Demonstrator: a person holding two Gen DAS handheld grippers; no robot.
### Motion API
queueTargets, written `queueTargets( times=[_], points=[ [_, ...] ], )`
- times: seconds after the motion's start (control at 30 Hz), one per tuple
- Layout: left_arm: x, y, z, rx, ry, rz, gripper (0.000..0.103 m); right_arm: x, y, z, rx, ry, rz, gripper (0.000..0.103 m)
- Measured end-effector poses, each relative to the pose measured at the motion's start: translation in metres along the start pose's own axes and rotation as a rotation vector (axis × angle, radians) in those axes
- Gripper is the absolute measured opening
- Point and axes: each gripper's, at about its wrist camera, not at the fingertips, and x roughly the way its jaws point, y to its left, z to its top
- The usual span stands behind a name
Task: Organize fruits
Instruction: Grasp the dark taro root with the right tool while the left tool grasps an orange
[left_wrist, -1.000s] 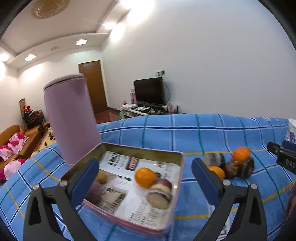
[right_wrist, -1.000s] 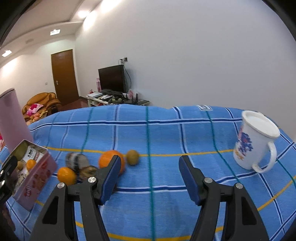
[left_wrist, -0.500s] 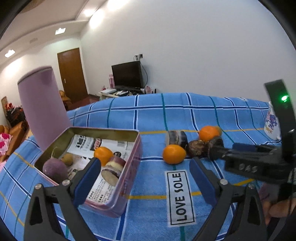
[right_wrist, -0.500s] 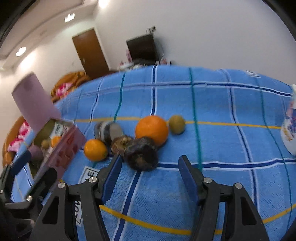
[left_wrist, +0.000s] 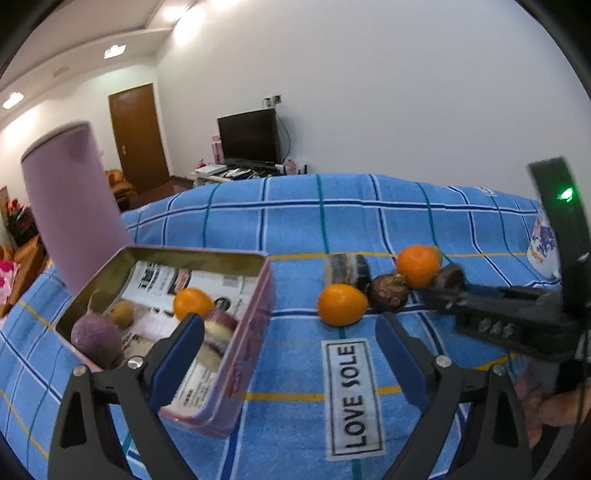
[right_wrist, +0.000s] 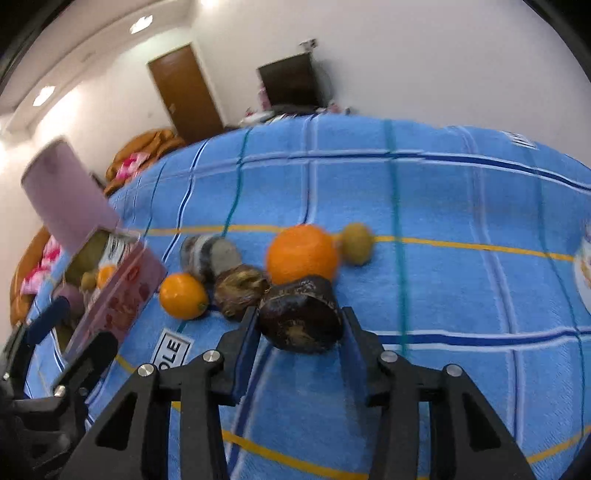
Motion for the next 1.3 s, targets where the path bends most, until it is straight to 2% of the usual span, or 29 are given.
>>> queueTargets(
  times=[0.1,0.2,0.3,0.4,0.43,0.5,0.63,0.67,0.73,0.77,0.8,0.87,1.07,1.2,1.3],
  points=[
    [0.006,-0.016,0.008,0.049,0.005,-0.023,0.091,-0.022,-0.015,0.004,0.054,-0.074,-0.032,0.045],
    [0.023,-0.033,0.015,0.095,0.053,-0.040,0.076,-0.034,-0.029,0.009,0.093,-0.117,-0.065,0.045],
    [0.045,-0.043,0.016,0.127,0.127,-0.017,0.072,-0.035,-0.041,0.010,0.144,-0.113,-0.056,0.045],
    [0.062,-0.044,0.017,0.116,0.185,-0.030,0.070,-0.034,-0.043,0.011,0.152,-0.111,-0.054,0.045],
    [0.065,-0.044,0.017,0.111,0.196,-0.037,0.067,-0.033,-0.042,0.012,0.151,-0.112,-0.052,0.045],
    [0.070,-0.043,0.021,0.086,0.201,-0.051,0.067,-0.037,-0.043,0.012,0.150,-0.113,-0.049,0.045],
    [0.079,-0.048,0.026,0.090,0.205,-0.034,0.066,-0.037,-0.047,0.012,0.167,-0.105,-0.035,0.045],
    [0.079,-0.046,0.026,0.080,0.208,-0.050,0.065,-0.037,-0.048,0.012,0.174,-0.102,-0.034,0.045],
    [0.081,-0.042,0.022,0.072,0.240,-0.089,0.050,-0.037,-0.051,0.011,0.189,-0.098,-0.029,0.045],
    [0.084,-0.039,0.019,0.062,0.264,-0.103,0.048,-0.037,-0.052,0.011,0.193,-0.098,-0.030,0.045],
    [0.087,-0.031,0.018,0.023,0.280,-0.140,0.047,-0.037,-0.052,0.011,0.195,-0.098,-0.032,0.045],
    [0.089,-0.024,0.019,-0.019,0.285,-0.166,0.047,-0.037,-0.053,0.011,0.197,-0.099,-0.036,0.045],
    [0.097,-0.032,0.026,0.007,0.281,-0.139,0.047,-0.038,-0.050,0.010,0.186,-0.098,-0.029,0.045],
    [0.104,-0.029,0.031,-0.013,0.281,-0.134,0.047,-0.035,-0.048,0.010,0.186,-0.095,-0.024,0.045],
    [0.104,-0.029,0.033,0.001,0.279,-0.143,0.043,-0.034,-0.047,0.010,0.186,-0.092,-0.028,0.045]
  ],
)
